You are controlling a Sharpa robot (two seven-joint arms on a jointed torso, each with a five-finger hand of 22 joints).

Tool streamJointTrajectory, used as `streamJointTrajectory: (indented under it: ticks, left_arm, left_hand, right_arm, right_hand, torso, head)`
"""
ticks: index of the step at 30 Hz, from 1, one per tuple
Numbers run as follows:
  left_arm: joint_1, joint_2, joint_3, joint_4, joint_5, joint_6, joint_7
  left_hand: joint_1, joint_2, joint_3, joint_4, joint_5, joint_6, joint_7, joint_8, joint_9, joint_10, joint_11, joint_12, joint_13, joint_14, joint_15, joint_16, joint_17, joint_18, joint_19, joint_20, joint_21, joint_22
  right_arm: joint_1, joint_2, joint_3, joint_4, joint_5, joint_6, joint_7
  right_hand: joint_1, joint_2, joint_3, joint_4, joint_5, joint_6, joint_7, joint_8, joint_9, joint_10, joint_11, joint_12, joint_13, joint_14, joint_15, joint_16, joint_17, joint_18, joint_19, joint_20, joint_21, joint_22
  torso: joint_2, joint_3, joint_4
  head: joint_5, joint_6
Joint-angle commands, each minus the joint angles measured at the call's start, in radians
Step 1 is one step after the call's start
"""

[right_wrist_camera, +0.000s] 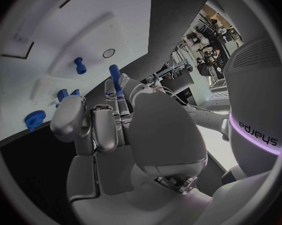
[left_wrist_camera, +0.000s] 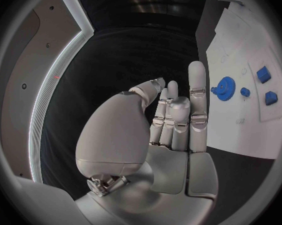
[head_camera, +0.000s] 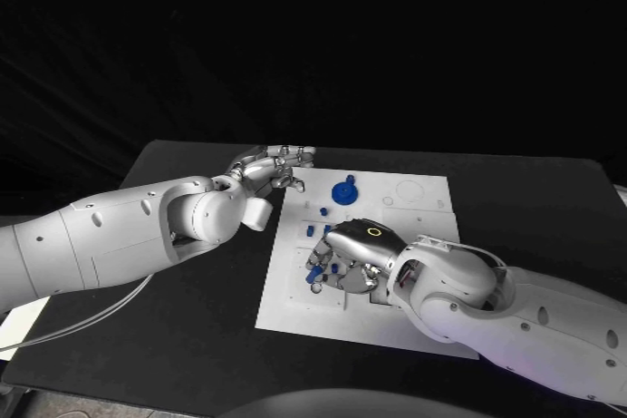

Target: Assemble the parts on the task board

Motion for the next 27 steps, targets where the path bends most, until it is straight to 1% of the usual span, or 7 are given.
streamJointTrajectory:
  ticks: [1,7,17,20,27]
  left_arm:
    - [0.001,0.002,0.001,0.001,-0.003,0.021,0.002]
    - [0.001,0.003,0.001,0.000,-0.003,0.021,-0.001]
    - [0.001,0.002,0.001,-0.001,-0.003,0.021,-0.002]
    - [0.001,0.002,0.001,-0.001,-0.003,0.021,-0.002]
    - [0.001,0.002,0.001,-0.001,-0.003,0.021,-0.002]
  left_hand:
    - [-0.004,0.001,0.003,-0.002,-0.001,-0.003,-0.004,0.004,0.001,-0.002,-0.002,0.005,-0.001,-0.006,-0.001,-0.005,-0.001,0.018,-0.009,0.000,0.001,0.001]
    - [-0.004,0.001,0.003,-0.002,-0.001,-0.004,-0.003,0.005,0.000,-0.003,-0.002,0.005,-0.002,-0.007,-0.001,-0.005,-0.002,0.018,-0.009,0.000,0.001,0.002]
    - [-0.004,0.001,0.003,-0.002,-0.001,-0.004,-0.003,0.005,0.000,-0.003,-0.002,0.005,-0.002,-0.007,-0.001,-0.005,-0.002,0.018,-0.009,0.000,0.001,0.002]
    - [-0.004,0.002,0.004,-0.003,-0.001,-0.005,-0.003,0.005,0.000,-0.003,-0.002,0.006,-0.002,-0.007,-0.001,-0.005,-0.002,0.018,-0.010,0.000,0.001,0.002]
    - [-0.004,0.002,0.004,-0.003,-0.001,-0.005,-0.003,0.005,0.000,-0.003,-0.002,0.006,-0.002,-0.007,-0.001,-0.005,-0.002,0.018,-0.010,0.000,0.001,0.002]
  right_arm:
    - [-0.003,0.004,-0.003,-0.012,-0.007,0.035,0.022]
    - [-0.005,0.003,-0.005,-0.020,-0.017,0.060,0.015]
    - [-0.006,-0.002,-0.006,-0.024,-0.028,0.099,0.004]
    - [-0.006,-0.002,-0.006,-0.024,-0.028,0.107,0.003]
    - [-0.006,0.003,-0.006,-0.025,-0.031,0.117,-0.007]
  right_hand:
    - [0.006,0.004,0.006,-0.001,0.005,0.007,0.002,0.002,0.010,0.003,0.002,-0.004,0.000,0.039,-0.005,0.004,-0.001,0.000,0.001,-0.004,0.001,-0.001]
    - [0.005,0.003,0.006,-0.001,0.005,0.007,0.002,0.002,0.011,0.002,0.002,-0.004,0.000,0.040,-0.005,0.006,0.001,0.000,0.001,-0.004,0.002,0.001]
    - [0.001,0.001,0.005,-0.001,0.005,0.008,0.003,0.002,0.011,0.003,0.003,-0.003,0.001,0.040,-0.004,0.006,0.002,0.000,0.001,-0.004,0.003,0.003]
    - [0.001,0.001,0.005,-0.001,0.004,0.008,0.003,0.002,0.012,0.003,0.003,-0.003,0.001,0.040,-0.004,0.007,0.003,-0.001,0.001,-0.003,0.004,0.003]
    - [0.000,0.001,0.005,-0.001,0.004,0.008,0.003,0.002,0.012,0.003,0.003,-0.003,0.001,0.040,-0.004,0.007,0.003,0.000,0.001,-0.003,0.003,0.003]
  torso:
    - [-0.001,0.0010,0.0007]
    - [-0.001,0.0017,-0.0009]
    - [-0.002,0.0013,-0.0004]
    - [-0.001,0.0010,-0.0011]
    - [-0.001,0.0005,-0.0003]
  head:
    - [0.002,-0.006]
    - [0.003,-0.007]
    - [0.001,-0.008]
    - [0.001,-0.008]
    - [-0.002,-0.009]
